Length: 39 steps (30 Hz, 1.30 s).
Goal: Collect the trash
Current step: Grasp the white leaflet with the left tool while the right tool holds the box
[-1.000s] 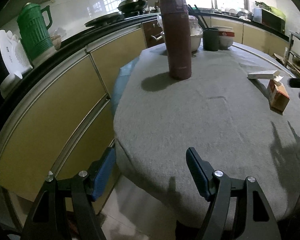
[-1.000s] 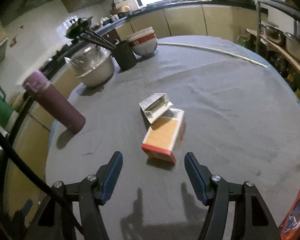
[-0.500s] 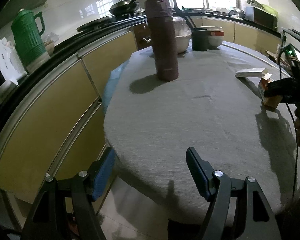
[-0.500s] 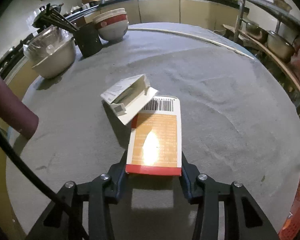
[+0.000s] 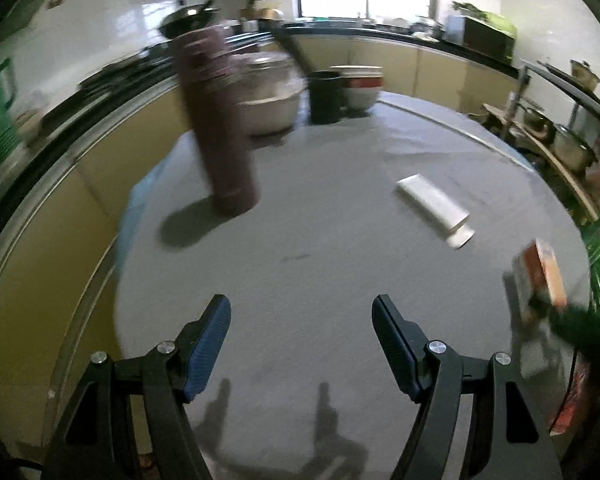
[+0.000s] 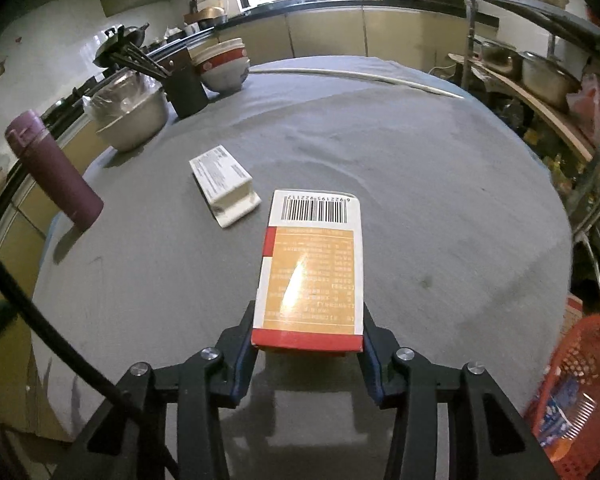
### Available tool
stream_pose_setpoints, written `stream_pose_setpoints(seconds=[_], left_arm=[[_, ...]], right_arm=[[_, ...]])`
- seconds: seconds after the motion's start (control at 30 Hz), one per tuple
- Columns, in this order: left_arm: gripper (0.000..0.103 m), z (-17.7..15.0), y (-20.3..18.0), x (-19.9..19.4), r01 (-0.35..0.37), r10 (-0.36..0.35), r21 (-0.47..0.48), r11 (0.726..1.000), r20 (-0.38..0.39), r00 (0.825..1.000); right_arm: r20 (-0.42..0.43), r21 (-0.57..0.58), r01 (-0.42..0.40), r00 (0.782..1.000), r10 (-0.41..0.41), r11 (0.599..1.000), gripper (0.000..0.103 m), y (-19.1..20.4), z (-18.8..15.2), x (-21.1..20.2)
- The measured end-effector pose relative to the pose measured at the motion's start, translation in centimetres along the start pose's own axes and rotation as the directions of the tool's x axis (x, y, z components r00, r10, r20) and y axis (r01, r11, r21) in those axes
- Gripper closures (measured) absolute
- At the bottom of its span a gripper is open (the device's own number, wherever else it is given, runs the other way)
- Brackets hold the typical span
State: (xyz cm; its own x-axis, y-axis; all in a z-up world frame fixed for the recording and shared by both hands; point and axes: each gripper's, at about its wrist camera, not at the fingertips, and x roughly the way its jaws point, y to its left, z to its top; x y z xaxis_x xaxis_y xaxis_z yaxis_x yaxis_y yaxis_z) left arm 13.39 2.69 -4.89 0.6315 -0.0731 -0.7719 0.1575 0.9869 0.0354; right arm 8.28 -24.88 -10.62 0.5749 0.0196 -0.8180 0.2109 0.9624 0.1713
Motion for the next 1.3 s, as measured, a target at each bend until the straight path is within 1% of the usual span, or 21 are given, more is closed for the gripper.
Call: stream_pose_setpoints(seconds=[0.2,0.3,0.37,0.43,0.53,0.57,0.6,0.67,0.77,0.83,0.87,0.93,1.0,1.03,1.07,1.1,1.17,1.2,1.23,1.27,1.3], left_arm=[[0.028,5.9,-7.1,5.0,0.034,-0.032,0.03,0.999,-0.084,0.996],[0.028,8.6,-10.7,8.1,0.046,-0.041,0.023,0.999,-0.16,0.986],[0.028,10.2,-12.9,10.5,-0.006,0.007,0.006,1.0,-0.209,0.978],[0.028,11.2,-14.3,12.1,-0.019,0.019,0.001,1.0,-0.241,0.97],[0.028,12.3,-16.1,14.3,-0.054,0.046,-0.017,0.998,-0.289,0.956],[0.028,12.6,-16.4,15.0,-0.056,0.045,-0.027,0.998,-0.314,0.948],[0.028,12.6,-16.4,15.8,-0.076,0.051,-0.056,0.996,-0.354,0.934],[0.028,12.7,-16.5,16.8,-0.107,0.062,-0.097,0.99,-0.387,0.92],[0.028,12.6,-16.7,17.5,-0.152,0.099,-0.103,0.983,-0.402,0.91],[0.028,12.2,-17.0,18.0,-0.157,0.103,-0.096,0.983,-0.418,0.902],[0.028,12.0,-17.0,18.3,-0.154,0.096,-0.102,0.983,-0.43,0.898],[0.027,11.6,-16.7,18.5,-0.125,0.054,-0.141,0.982,-0.425,0.904],[0.028,11.3,-16.5,18.7,-0.097,0.019,-0.16,0.982,-0.43,0.902],[0.031,11.1,-16.5,18.9,-0.082,0.001,-0.163,0.983,-0.444,0.896],[0.046,10.6,-16.3,19.2,-0.068,-0.017,-0.168,0.983,-0.461,0.887],[0.051,10.4,-16.3,19.0,-0.068,-0.011,-0.16,0.985,-0.443,0.896],[0.062,9.9,-16.4,18.6,-0.06,0.001,-0.127,0.99,-0.421,0.907],[0.07,9.7,-16.4,18.4,-0.05,-0.002,-0.116,0.992,-0.414,0.91],[0.076,9.4,-16.4,18.2,-0.042,-0.004,-0.103,0.994,-0.409,0.913],[0.086,9.0,-16.2,18.0,-0.031,-0.01,-0.093,0.995,-0.406,0.914],[0.087,8.6,-16.0,17.7,-0.021,-0.016,-0.087,0.996,-0.406,0.914]], right_arm=[[-0.01,0.053,-0.043,0.999,0.044,0.998,0.056,-2.5,-1.9,-1.1],[-0.023,0.075,-0.072,0.997,0.074,0.995,0.056,-3.1,-2.5,-1.2],[-0.019,0.071,-0.088,0.996,0.089,0.994,0.056,-3.1,-2.8,-1.2],[-0.015,0.071,-0.108,0.994,0.11,0.992,0.056,-3.2,-3.1,-1.5],[-0.01,0.07,-0.132,0.991,0.133,0.989,0.056,-3.5,-3.3,-1.5],[-0.009,0.073,-0.139,0.99,0.14,0.988,0.056,-3.6,-3.4,-1.5],[-0.009,0.078,-0.15,0.988,0.151,0.986,0.056,-3.8,-3.4,-1.6],[-0.008,0.086,-0.168,0.985,0.17,0.982,0.056,-4.0,-3.4,-1.6],[-0.008,0.085,-0.181,0.983,0.182,0.98,0.056,-4.1,-3.3,-1.6],[-0.007,0.08,-0.185,0.982,0.186,0.979,0.056,-4.2,-3.4,-1.6],[-0.007,0.081,-0.189,0.982,0.19,0.979,0.056,-4.3,-3.4,-1.6],[-0.007,0.085,-0.194,0.981,0.195,0.977,0.056,-4.3,-3.4,-1.5],[-0.007,0.087,-0.198,0.98,0.199,0.976,0.056,-4.4,-3.4,-1.5],[-0.006,0.085,-0.198,0.98,0.199,0.977,0.056,-4.4,-3.4,-1.6],[-0.005,0.082,-0.196,0.98,0.197,0.977,0.056,-4.3,-3.5,-1.6],[-0.003,0.078,-0.193,0.981,0.194,0.978,0.056,-4.3,-3.5,-1.6],[0.0,0.07,-0.187,0.982,0.187,0.98,0.056,-4.2,-3.6,-1.7],[0.001,0.068,-0.184,0.983,0.184,0.981,0.056,-4.1,-3.6,-1.6],[0.0,0.066,-0.182,0.983,0.182,0.981,0.056,-4.0,-3.7,-1.6],[-0.001,0.066,-0.179,0.984,0.179,0.982,0.056,-4.0,-3.7,-1.5],[-0.001,0.065,-0.175,0.984,0.176,0.982,0.056,-3.9,-3.7,-1.5]])
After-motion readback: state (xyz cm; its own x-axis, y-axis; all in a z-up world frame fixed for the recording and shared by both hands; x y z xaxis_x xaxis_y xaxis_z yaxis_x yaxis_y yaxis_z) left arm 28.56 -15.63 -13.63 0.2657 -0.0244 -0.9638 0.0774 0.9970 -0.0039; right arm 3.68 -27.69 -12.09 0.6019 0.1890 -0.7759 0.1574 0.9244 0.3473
